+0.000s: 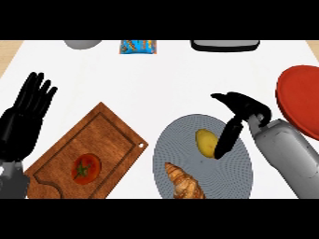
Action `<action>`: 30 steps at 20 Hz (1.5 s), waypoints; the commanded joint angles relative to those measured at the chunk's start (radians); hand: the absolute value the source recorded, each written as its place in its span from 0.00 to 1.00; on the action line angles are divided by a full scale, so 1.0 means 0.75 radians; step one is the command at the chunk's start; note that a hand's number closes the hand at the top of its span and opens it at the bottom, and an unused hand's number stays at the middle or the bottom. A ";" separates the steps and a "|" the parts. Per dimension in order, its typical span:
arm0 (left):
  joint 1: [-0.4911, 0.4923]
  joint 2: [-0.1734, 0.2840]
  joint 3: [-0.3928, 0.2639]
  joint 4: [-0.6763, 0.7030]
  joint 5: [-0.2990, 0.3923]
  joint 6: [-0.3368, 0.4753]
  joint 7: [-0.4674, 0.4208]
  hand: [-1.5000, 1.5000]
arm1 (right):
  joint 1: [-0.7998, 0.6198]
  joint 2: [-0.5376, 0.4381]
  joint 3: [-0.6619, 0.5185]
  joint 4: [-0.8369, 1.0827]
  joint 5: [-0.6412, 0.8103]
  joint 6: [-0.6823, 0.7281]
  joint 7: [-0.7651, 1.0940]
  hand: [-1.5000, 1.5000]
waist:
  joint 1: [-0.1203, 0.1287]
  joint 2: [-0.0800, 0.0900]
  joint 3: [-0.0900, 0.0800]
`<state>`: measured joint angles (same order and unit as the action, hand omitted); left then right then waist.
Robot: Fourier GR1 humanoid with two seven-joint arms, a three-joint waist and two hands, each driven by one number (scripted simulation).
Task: Pick the lemon from the placemat and place it in the bowl
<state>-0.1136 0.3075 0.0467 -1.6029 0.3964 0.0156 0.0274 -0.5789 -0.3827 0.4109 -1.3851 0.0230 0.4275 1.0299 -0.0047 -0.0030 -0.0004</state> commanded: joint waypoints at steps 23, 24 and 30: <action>0.017 -0.079 0.103 0.003 -0.054 -0.125 0.019 0.50 | 0.218 0.249 -0.067 0.190 0.549 0.049 -0.239 0.00 | 0.011 0.003 0.000; 0.029 -0.128 0.059 -0.024 -0.097 -0.087 0.005 0.50 | 0.149 0.297 -0.087 0.261 0.567 0.043 -0.206 0.00 | 0.013 0.004 0.000; -0.134 -0.056 0.144 0.073 -0.056 -0.101 0.071 0.50 | 0.095 0.195 -0.031 0.363 0.643 0.133 -0.465 1.00 | 0.012 0.009 0.001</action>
<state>-0.1249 0.2347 0.1160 -1.6021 0.3347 -0.0556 0.0457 -0.4850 -0.1981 0.3632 -1.1879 0.4624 0.4915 0.7977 0.0046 -0.0020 -0.0017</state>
